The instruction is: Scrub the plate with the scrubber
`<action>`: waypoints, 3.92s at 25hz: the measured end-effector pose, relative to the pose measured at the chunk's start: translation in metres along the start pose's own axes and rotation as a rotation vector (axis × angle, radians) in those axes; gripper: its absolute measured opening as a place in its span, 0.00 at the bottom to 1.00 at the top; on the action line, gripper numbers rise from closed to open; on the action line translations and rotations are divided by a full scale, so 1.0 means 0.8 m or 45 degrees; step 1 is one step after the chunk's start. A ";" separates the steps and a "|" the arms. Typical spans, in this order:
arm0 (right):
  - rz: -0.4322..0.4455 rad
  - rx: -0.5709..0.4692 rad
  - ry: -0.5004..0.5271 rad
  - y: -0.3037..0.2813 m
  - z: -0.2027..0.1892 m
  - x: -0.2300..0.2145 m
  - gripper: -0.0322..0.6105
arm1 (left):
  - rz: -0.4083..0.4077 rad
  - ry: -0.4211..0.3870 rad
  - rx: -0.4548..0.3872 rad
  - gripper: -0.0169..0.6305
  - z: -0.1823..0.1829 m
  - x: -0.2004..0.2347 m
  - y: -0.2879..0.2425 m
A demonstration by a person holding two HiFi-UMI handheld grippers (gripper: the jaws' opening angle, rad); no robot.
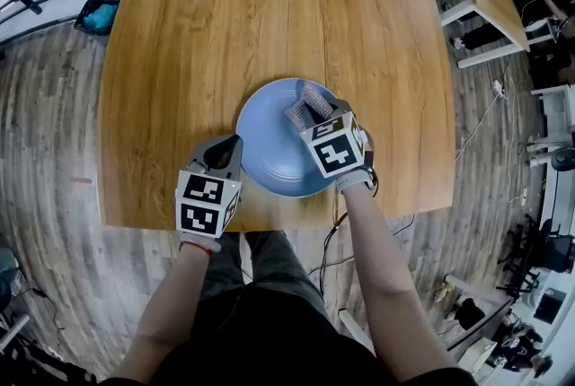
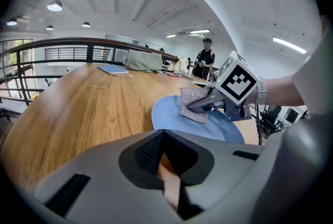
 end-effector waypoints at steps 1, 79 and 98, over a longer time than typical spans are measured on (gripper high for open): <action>-0.006 0.007 0.000 0.003 -0.005 -0.002 0.16 | 0.000 0.000 0.001 0.02 0.001 0.000 0.000; 0.118 0.073 -0.134 0.095 -0.077 0.024 0.16 | 0.105 -0.055 0.073 0.02 -0.021 0.016 0.028; -0.129 -0.576 -0.423 0.211 -0.022 -0.047 0.16 | 0.050 -0.068 -0.336 0.02 0.065 -0.005 0.087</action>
Point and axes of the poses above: the fingertips, and each gripper's own axes: y backward along the fingers, x to its left, z out of its top, the point moved 3 cm from there along y, backward along the fingers, and after that the axes turned 11 degrees about -z, right-handed, at the moved point
